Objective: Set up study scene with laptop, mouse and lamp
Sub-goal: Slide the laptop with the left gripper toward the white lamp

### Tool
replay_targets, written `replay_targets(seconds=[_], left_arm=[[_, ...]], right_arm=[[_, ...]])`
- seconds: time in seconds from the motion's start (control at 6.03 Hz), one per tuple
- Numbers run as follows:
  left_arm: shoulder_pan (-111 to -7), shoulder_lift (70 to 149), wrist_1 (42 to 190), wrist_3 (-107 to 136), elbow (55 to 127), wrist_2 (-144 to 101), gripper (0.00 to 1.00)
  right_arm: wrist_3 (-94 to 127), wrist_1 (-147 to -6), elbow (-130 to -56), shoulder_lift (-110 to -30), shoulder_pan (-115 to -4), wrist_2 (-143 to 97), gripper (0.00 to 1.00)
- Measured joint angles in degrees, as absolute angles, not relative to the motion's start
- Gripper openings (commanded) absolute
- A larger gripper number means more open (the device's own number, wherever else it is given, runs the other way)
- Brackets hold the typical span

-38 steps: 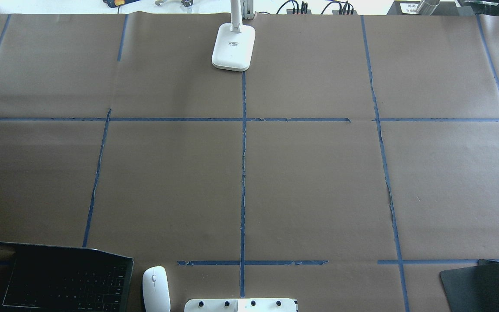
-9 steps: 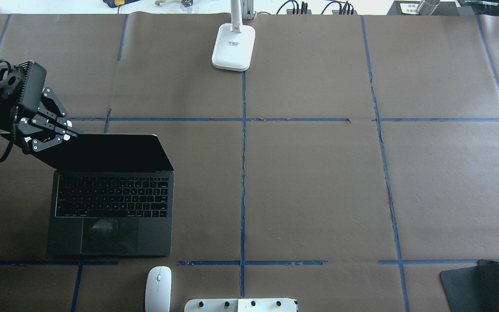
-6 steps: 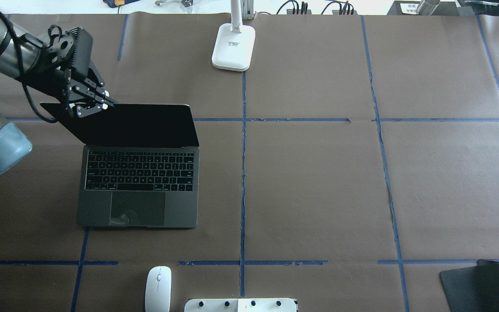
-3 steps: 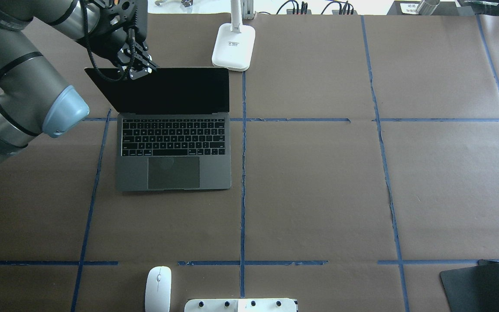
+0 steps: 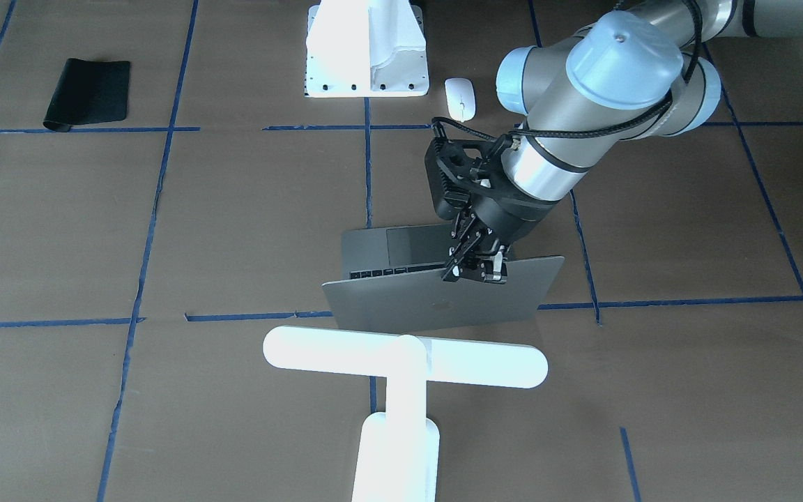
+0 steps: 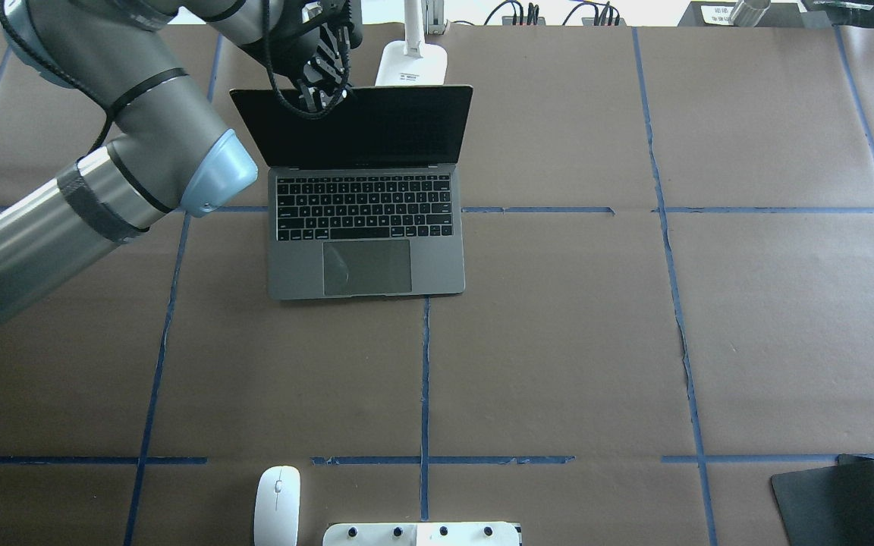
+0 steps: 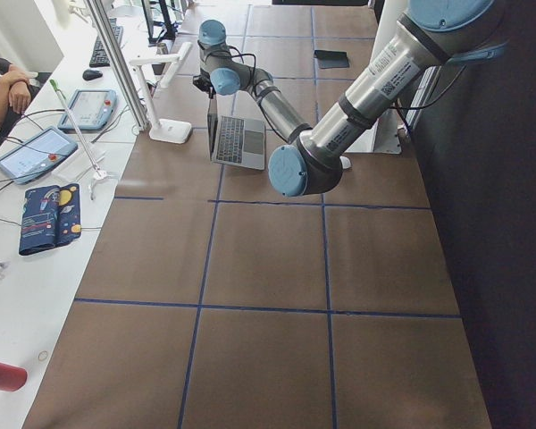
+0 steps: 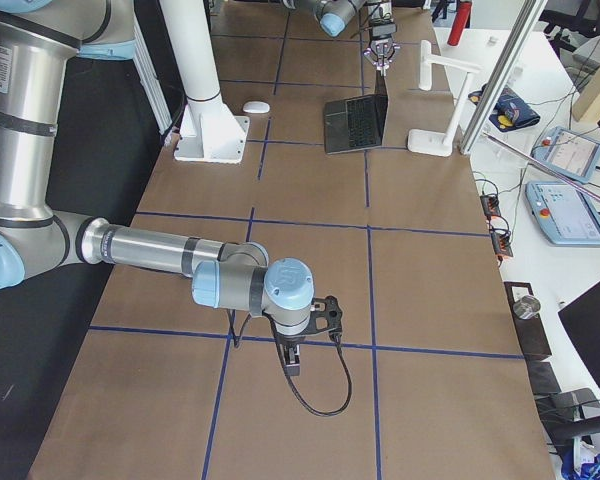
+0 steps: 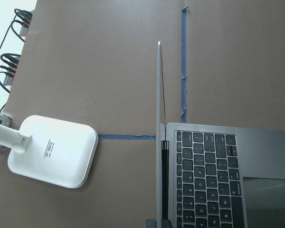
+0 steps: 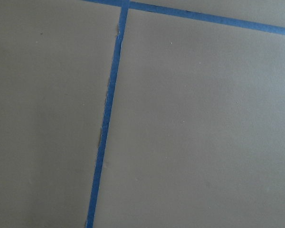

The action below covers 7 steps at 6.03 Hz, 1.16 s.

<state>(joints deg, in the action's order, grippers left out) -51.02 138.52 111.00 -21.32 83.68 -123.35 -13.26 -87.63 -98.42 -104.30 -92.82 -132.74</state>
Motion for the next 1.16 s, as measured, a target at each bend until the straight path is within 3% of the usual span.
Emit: replay_targets(seconds=[0.33, 1.0, 1.16], left_arm=[[-49.9, 141.7, 116.1, -19.3, 77.2, -120.2, 0.07], [-50.8, 141.8, 117.0, -22.8, 74.6, -119.4, 0.11], [-51.4, 141.7, 117.0, -25.0, 73.9, -119.5, 0.26]], right_arm=[[-13.4, -87.6, -97.9, -104.3, -92.8, -132.7, 1.00], [-13.5, -87.6, -97.7, -104.3, -92.8, -132.6, 1.00], [-13.5, -87.6, -97.7, -104.3, -92.8, -132.6, 1.00]])
